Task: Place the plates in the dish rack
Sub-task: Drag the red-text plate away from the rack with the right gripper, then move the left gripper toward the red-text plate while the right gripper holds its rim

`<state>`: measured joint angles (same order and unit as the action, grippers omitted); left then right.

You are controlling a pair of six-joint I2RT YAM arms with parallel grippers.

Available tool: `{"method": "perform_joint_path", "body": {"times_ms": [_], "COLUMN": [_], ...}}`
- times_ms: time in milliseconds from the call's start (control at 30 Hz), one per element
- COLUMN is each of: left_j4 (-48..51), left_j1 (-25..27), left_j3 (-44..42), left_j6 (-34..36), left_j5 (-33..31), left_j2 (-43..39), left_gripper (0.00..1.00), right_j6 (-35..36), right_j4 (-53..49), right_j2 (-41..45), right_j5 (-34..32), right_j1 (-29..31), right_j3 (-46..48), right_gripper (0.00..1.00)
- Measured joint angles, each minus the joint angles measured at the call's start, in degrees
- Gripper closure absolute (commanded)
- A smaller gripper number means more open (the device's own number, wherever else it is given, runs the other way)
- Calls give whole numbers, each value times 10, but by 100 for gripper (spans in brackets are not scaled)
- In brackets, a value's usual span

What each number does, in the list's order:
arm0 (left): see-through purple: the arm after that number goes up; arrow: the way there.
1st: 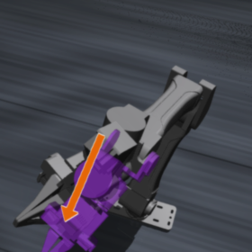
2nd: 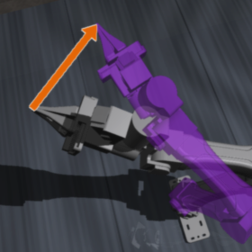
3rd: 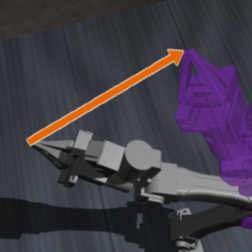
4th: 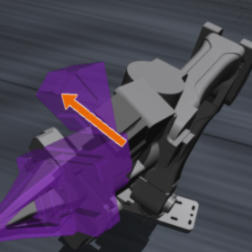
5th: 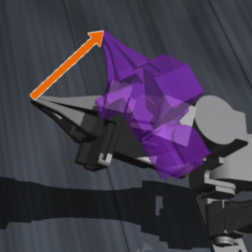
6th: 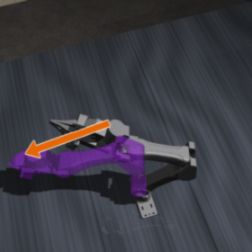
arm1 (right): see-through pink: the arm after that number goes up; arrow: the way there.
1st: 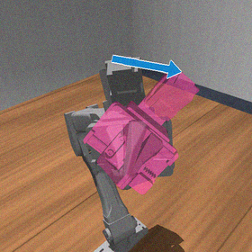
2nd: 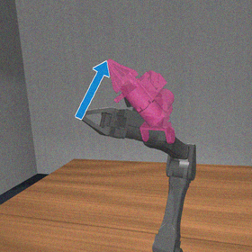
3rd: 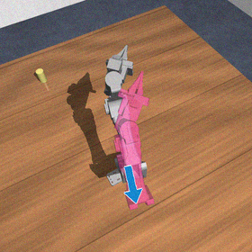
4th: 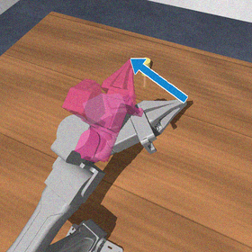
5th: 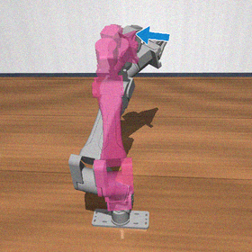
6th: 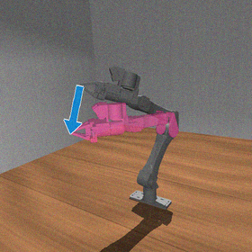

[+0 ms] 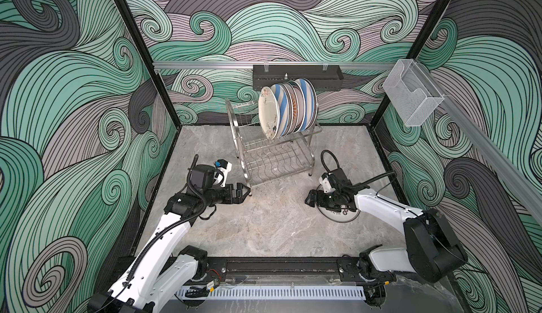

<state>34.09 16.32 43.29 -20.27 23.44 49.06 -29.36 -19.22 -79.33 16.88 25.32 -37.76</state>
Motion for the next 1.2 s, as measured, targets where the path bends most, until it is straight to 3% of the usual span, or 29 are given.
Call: {"method": "perform_joint_path", "body": {"times_ms": [433, 767, 867, 1000, 1200], "left_j4": [-21, -38, -46, -72, -116], "left_j1": [1, 31, 52, 101, 178], "left_j3": [-26, -57, -59, -74, -82], "left_j6": [-45, -79, -88, -97, -105], "left_j5": [-6, -7, -9, -24, -51], "left_j2": [-16, -16, -12, 15, 88], "left_gripper": [1, 1, 1, 1, 1], "right_j6": [-87, -107, -97, -72, -67], "right_j4": [175, 198, 148, 38, -59], "right_j2": [-94, -146, -111, -2, 188], "right_j5": [62, 90, 69, 10, -32], "right_j1": [115, 182, 184, 167, 56], "right_j3": [-30, -81, -81, -80, 14], "right_gripper": [0, 1, 1, 2, 16]}}
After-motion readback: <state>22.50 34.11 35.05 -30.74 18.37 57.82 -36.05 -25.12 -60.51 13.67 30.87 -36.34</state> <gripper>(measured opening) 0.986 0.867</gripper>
